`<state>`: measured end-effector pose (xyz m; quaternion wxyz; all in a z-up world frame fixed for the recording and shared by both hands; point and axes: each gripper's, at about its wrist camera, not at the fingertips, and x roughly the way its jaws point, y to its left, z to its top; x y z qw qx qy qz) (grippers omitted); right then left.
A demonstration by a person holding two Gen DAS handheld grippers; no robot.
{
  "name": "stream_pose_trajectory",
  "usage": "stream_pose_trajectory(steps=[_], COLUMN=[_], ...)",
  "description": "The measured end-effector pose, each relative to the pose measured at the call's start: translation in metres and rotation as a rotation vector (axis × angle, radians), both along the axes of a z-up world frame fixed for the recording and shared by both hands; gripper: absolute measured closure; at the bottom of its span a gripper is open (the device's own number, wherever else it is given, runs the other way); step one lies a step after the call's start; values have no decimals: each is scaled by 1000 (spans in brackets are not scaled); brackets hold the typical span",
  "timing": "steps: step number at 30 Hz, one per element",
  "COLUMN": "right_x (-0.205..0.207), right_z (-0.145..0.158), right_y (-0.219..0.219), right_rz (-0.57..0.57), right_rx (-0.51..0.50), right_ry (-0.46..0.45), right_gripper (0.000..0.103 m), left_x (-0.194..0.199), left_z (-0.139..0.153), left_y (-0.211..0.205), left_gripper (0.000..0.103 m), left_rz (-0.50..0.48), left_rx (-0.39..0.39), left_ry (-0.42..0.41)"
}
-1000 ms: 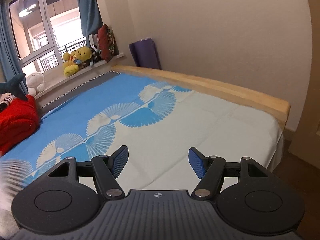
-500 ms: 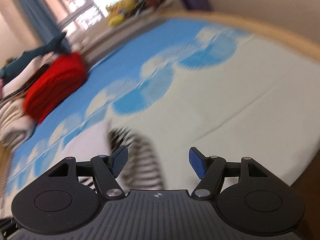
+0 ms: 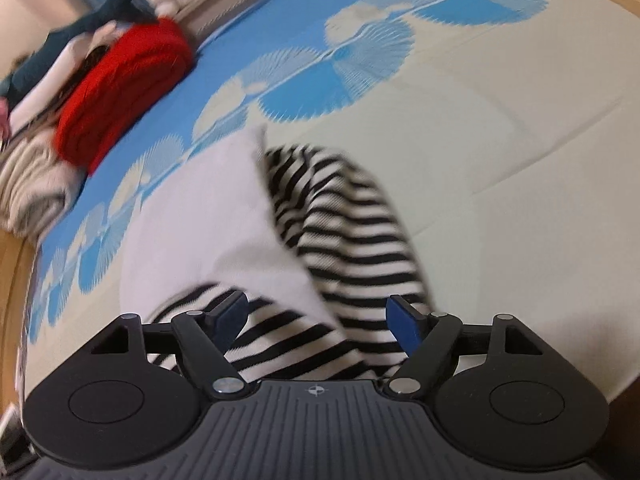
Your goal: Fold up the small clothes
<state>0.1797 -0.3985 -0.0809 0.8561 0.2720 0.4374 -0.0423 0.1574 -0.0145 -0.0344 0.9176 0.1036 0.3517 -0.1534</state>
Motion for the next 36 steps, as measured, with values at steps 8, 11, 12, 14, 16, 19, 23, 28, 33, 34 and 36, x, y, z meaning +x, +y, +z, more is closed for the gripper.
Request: stream_pose_trajectory(steps=[8,11,12,14,16,19,23,28,33,34,36], right_x=[-2,0,1,4,5,0,-7,-4,0,2,5], right_z=[-1,-1,-1,6,23,54,57,25,9,8,6], right_y=[22,30,34,38,35,14,-11,1,8,10,10], right_rz=[42,94,108,140,147,134,96,161,186,195,197], right_rx=[-100,-121,-142,-192,-195,-150,-94,-164,-208,-221,-236], right_ry=[10,23,33,41,0,-95,-67,33,73,79,89], right_gripper=[46,89,99,99,100,100,100,101,101,101,101], left_x=[13,19,20,21,23,27,38,45,48,49,53], left_z=[-1,4,5,6,5,4,0,-8,-14,-16,-20], left_y=[7,13,15,21,27,33,28,5,-21,-26,-34], left_gripper=[55,55,55,55,55,54,54,48,36,34,34], left_rz=[46,86,99,135,162,192,210,192,138,131,123], left_rx=[-75,-113,-120,-131,-153,-206,-252,-261,-314,-320,-329], left_ry=[18,18,19,28,47,85,134,166,190,194,215])
